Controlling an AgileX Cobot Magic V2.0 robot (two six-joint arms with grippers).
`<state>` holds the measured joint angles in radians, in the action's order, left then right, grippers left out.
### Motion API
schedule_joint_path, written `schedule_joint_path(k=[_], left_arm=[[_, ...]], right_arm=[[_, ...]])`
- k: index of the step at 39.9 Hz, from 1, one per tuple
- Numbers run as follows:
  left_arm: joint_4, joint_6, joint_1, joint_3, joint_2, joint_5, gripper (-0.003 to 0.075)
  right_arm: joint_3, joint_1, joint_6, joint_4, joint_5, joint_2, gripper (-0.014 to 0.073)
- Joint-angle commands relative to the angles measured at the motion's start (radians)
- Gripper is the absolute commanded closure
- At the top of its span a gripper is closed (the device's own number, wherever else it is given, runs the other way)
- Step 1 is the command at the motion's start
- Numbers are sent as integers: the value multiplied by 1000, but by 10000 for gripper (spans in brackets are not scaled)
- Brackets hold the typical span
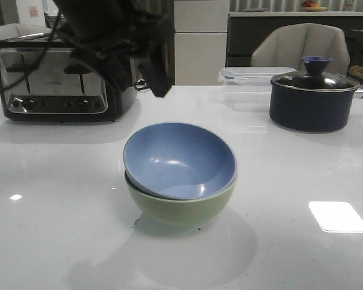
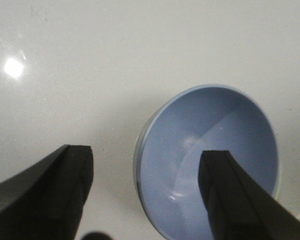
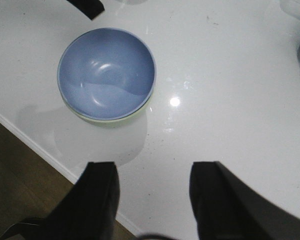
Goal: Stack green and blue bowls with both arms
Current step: 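Open the left gripper and raise it away from the stacked bowls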
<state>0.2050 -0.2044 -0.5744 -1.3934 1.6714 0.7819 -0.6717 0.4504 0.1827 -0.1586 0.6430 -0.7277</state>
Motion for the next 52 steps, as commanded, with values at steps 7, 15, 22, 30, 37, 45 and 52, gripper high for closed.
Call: schedule_joint_path(k=[7,15,22,30,37,45,52], left_arm=[[-33,2,-2,138,-299,-24,211],[-101,10,-2,332,-528,-24,211],[-195,123,-2,472,-707,-24,211],[-253,213,-2,610,-879,-24,211],[-253,213,-2,694,-990,-41,211],[-253,213,-2,707,-1013,-59,240],[-253,213,-2,707,-1013,-77,425]], right_arm=[[-28,1,10,-5,-72,6,148],[-28,1,10,-5,-76,6,148],[-28,1,10,-5,-75,6,148],[-28,1,10,-5,-69,6,148],[-28,1,10,-5,-68,6,148],[-28,1,10,1,-55,6,151],[-28,1,10,38,-33,6,305]])
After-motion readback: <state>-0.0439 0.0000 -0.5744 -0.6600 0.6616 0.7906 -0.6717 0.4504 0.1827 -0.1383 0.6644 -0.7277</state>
